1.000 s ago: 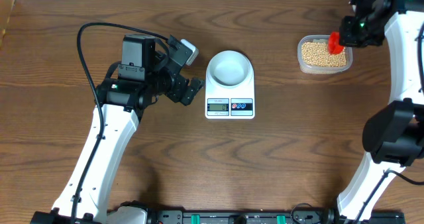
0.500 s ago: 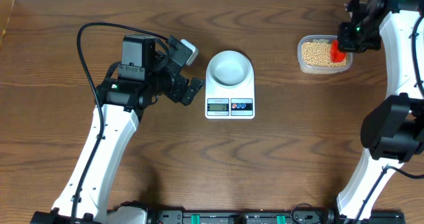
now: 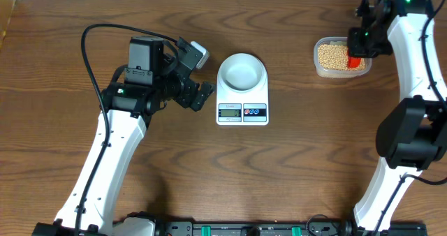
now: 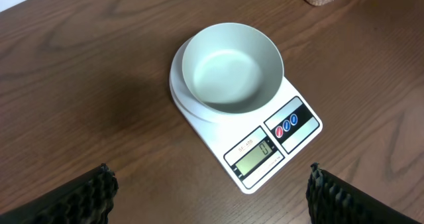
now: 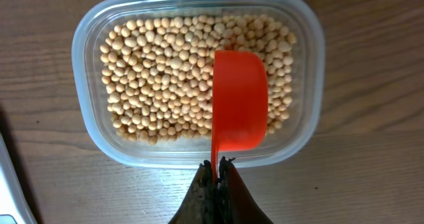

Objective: Scoop item into bowl and weigh 50g on scale
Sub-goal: 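Lower the red scoop into the soybean tub with the right gripper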

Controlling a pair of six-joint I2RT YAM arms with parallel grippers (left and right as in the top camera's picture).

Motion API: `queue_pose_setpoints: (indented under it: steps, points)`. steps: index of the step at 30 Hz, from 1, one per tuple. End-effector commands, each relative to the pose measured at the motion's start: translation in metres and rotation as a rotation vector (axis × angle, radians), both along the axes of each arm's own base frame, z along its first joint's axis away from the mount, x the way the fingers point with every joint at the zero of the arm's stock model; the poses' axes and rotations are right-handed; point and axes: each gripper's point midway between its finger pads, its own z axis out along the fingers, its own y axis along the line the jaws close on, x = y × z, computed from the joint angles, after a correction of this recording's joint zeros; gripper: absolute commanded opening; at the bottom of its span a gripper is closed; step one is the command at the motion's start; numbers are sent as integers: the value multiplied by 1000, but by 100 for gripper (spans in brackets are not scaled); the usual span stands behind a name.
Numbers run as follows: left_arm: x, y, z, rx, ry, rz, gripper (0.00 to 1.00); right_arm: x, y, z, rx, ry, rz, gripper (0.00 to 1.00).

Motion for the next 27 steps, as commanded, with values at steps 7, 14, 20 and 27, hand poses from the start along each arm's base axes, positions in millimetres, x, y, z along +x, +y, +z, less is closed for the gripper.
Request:
queue_pose_setpoints:
  steps: [7, 14, 20, 27]
  points:
    - [-1, -1, 0, -1, -5, -19, 94, -6, 3, -12, -24, 36, -13, 1]
    - [-1, -1, 0, -1, -5, -19, 94, -5, 8, -12, 6, 32, -6, 1]
    - [-1, -1, 0, -1, -5, -19, 94, -2, 13, -11, 34, 22, 1, 1]
    - [-1, -1, 0, -1, -5, -19, 94, 2, 22, -11, 85, 2, 12, 1]
